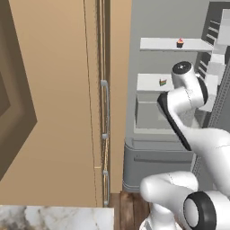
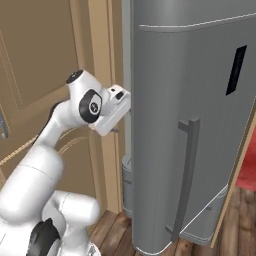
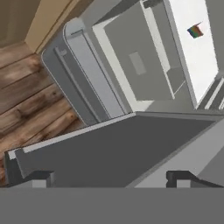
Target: Take the cupcake and cake from the fridge and place them on the empty tray on the dining counter.
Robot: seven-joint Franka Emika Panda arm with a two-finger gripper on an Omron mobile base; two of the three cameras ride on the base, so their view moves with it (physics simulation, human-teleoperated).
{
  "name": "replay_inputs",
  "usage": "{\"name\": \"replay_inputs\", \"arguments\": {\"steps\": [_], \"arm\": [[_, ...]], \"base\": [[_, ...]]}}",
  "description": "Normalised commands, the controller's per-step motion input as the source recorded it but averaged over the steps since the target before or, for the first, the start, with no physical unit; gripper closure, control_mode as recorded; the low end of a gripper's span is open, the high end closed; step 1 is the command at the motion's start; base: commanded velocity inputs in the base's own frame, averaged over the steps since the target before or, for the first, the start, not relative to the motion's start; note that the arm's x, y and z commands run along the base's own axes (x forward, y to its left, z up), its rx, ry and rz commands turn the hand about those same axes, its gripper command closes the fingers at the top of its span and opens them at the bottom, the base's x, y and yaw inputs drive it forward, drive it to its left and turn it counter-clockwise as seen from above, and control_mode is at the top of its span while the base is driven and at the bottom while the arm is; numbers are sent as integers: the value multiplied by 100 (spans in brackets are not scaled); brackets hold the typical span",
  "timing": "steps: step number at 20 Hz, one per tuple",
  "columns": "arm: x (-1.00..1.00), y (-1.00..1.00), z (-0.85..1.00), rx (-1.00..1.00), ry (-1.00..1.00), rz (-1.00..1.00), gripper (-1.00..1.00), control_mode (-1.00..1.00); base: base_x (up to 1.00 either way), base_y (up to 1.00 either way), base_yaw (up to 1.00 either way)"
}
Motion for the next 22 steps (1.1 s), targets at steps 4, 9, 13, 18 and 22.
{"name": "replay_inputs", "arguments": {"steps": [4, 9, 13, 18, 22], "arm": [[33, -27, -14, -6, 17, -13, -100, -100], [19, -46, -15, -5, 12, -16, -100, -100], [31, -47, -18, -4, 11, -11, -100, -100], [6, -75, -29, -5, 8, -12, -100, -100], [-13, -100, -25, -1, 1, -18, -100, -100]], "base": [[0, 0, 0], [0, 0, 0], [0, 0, 0], [0, 0, 0], [0, 0, 0]]}}
